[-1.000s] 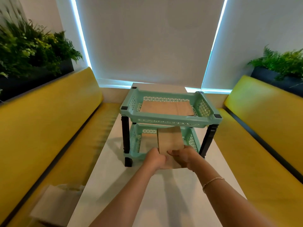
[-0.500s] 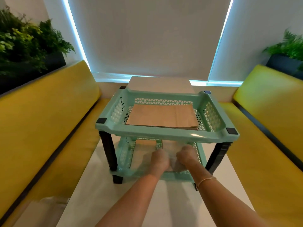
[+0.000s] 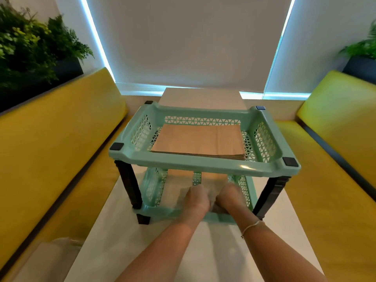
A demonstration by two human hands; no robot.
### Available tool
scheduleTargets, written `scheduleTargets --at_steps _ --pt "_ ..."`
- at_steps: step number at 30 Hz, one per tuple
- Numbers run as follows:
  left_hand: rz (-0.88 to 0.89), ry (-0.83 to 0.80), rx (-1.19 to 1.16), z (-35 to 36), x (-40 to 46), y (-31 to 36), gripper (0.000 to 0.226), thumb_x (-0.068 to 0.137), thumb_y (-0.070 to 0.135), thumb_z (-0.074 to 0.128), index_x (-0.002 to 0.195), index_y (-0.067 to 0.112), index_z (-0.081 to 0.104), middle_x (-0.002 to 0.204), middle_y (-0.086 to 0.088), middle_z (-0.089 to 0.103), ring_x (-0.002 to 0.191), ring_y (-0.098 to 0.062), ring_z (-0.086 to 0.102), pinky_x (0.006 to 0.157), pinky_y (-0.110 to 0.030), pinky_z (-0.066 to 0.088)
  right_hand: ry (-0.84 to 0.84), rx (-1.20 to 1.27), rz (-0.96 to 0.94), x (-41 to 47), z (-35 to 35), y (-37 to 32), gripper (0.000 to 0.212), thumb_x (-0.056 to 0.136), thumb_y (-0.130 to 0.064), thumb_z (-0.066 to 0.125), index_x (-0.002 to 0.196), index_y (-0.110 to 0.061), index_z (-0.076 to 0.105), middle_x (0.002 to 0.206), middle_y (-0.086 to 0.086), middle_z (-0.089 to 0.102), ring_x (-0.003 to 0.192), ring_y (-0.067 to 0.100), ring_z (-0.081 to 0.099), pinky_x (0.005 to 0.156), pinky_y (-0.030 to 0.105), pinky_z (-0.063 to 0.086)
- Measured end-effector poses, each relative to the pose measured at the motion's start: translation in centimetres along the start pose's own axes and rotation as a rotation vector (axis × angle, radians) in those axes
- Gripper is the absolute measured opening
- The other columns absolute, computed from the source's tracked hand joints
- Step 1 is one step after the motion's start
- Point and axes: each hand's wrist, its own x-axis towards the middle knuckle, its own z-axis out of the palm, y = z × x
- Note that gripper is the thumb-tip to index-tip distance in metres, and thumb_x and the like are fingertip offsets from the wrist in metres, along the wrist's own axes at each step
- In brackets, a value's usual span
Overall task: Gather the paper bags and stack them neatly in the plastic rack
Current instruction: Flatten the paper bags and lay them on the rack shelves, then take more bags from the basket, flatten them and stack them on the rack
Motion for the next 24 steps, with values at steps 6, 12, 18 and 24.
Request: scheduleTargets --at_steps 6,12,18,24 --pt "0.0 0.016 -0.006 -0.9 -0.2 0.2 0.03 0.098 0.01 0.037 0.12 0.002 0.055 0.123 -0.018 0.058 0.113 -0.029 0.055 0.085 -0.031 0.042 0.004 -0.069 -0.04 -0.2 -0.6 -0.2 0.026 0.087 -0.012 0.051 0.108 -0.004 0.064 0.11 0.013 0.066 0.103 0.023 0.062 0.088 0.028 0.05" --pt "0.124 0.101 -0.053 -2.8 -1.4 -1.6 0.029 0.091 0.005 0.051 0.119 0.009 0.057 0.116 -0.011 0.063 0.108 -0.026 0.058 0.089 -0.031 0.046 0.075 0.005 -0.072 -0.9 -1.9 -2.0 0.015 0.082 -0.009 0.055 0.089 -0.003 0.066 0.097 0.016 0.068 0.091 0.027 0.064 0.084 0.032 0.053" --pt "0.282 0.094 -0.194 -5.1 -4.7 -6.4 0.024 0.092 0.011 0.051 0.115 0.011 0.059 0.106 -0.005 0.062 0.094 -0.018 0.056 0.082 -0.026 0.046 0.158 -0.045 -0.13 -4.9 -1.7 -5.6 0.026 0.089 -0.022 0.056 0.107 -0.005 0.063 0.112 0.014 0.064 0.1 0.025 0.06 0.08 0.027 0.045" --pt "0.4 0.147 -0.284 -9.6 -10.8 -16.1 0.027 0.09 0.013 0.055 0.116 0.009 0.062 0.108 -0.011 0.068 0.1 -0.026 0.063 0.088 -0.034 0.051 0.233 0.088 -0.173 -12.1 2.9 -10.6 0.025 0.085 -0.016 0.059 0.107 -0.009 0.069 0.111 0.018 0.066 0.104 0.033 0.06 0.08 0.029 0.045"
